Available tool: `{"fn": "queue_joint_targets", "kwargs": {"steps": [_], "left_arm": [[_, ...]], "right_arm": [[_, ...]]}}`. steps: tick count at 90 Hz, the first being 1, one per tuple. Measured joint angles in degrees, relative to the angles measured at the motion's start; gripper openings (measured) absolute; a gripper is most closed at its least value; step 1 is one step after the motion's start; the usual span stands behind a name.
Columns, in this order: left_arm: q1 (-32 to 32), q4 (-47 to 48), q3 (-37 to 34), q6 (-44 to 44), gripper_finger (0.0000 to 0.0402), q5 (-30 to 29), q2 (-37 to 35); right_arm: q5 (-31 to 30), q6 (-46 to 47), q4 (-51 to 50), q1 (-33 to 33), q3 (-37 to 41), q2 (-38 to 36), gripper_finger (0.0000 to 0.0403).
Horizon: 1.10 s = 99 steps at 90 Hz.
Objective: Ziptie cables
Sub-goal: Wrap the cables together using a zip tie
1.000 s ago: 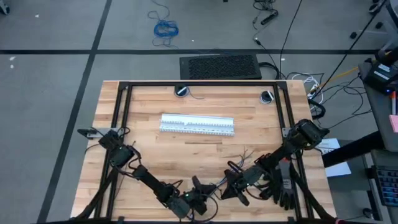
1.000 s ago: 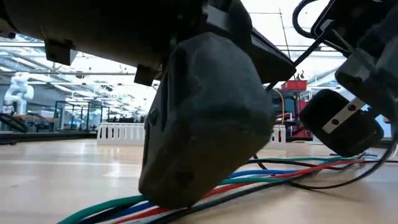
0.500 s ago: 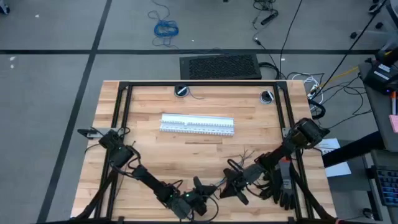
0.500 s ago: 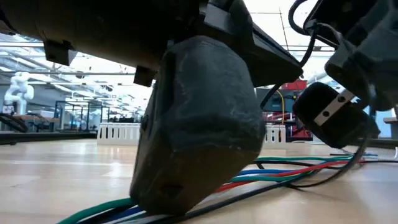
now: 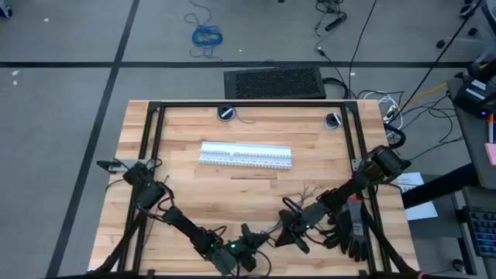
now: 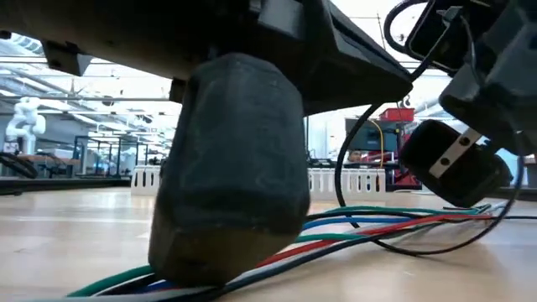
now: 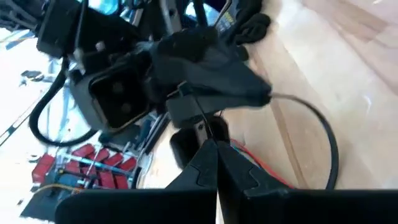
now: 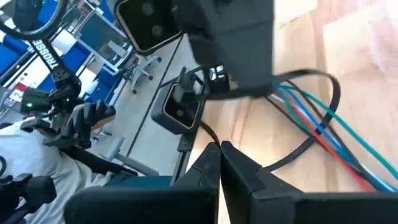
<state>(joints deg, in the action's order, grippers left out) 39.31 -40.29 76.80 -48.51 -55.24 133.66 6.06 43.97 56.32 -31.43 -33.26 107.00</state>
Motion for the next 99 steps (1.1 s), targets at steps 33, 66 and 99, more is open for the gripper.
{"fn": "queue_joint_targets", "kwargs": {"steps": [33, 66, 99], "left_arm": [[-0.2, 3.23, 0.04, 0.58, 0.0, -0.13, -0.06], [-0.12, 3.42, 0.01, -1.33, 0.0, -3.19, 0.05], [0.32, 5.26, -0.1, -1.42, 0.0, -3.39, 0.05]], "right_arm": [[1.79, 0.39, 2.23, 0.45, 0.0, -0.02, 0.0], [1.78, 1.84, 2.23, -0.57, -0.02, -0.09, 0.0], [1.64, 1.34, 5.16, 1.13, -0.02, -0.07, 0.0]]}}
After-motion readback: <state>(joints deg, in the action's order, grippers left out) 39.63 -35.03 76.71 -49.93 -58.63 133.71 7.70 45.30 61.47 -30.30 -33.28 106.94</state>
